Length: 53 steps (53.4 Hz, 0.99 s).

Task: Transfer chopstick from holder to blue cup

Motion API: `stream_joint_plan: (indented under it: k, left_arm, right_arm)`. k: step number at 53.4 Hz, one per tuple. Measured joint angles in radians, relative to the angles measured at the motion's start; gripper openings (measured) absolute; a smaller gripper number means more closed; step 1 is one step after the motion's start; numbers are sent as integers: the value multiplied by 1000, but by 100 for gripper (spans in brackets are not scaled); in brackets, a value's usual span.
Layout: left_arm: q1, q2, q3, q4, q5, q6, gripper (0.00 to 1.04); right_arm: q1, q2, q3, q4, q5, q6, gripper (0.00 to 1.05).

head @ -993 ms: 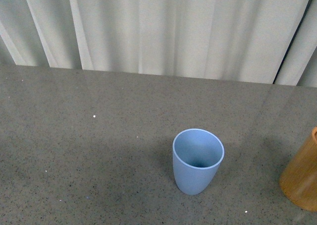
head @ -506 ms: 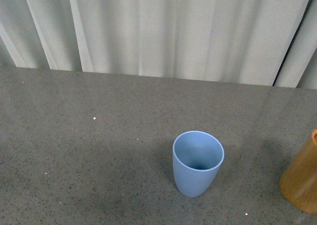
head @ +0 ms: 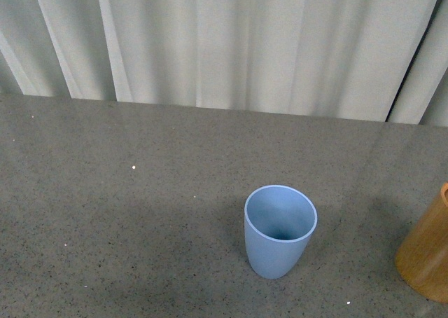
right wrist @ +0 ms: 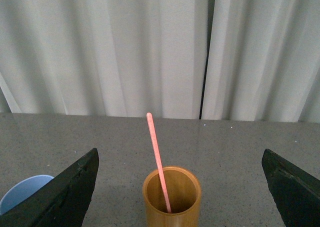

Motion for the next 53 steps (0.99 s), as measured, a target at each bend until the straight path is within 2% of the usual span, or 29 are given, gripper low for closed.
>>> stream_joint_plan:
  k: [10, 15, 17, 19, 25, 30, 33, 38, 53]
  left_arm:
    - [0, 0, 0, 0, 0, 0, 36]
    - [0, 0, 0, 0, 0, 1, 51]
    - [0, 0, 0, 0, 1, 1, 58]
    - [0, -1, 0, 0, 1, 0, 63]
    - [0, 0, 0, 0, 0, 1, 81]
    - [0, -1, 0, 0, 1, 2, 99]
    - [0, -1, 0, 0, 0, 1, 97]
    - [0, -1, 0, 0, 0, 1, 98]
    - [0, -1, 0, 0, 0, 1, 98]
  right_arm:
    - [0, 2, 0, -2, -2, -1, 95]
    - [-53, 145, 80, -185, -100, -70, 95]
    - [-80, 215, 96, -190, -124, -91, 95]
    - [-107, 280, 107, -173, -150, -114, 95]
    - [-192, 501, 126, 2, -222, -161, 95]
    - [-230, 772, 159, 255, -282, -174, 95]
    - [-227, 960, 185, 402, -305, -168, 95]
    - [-201, 1174, 221, 552, -321, -140, 95]
    - [-125, 1438, 304, 713, -286, -100, 95]
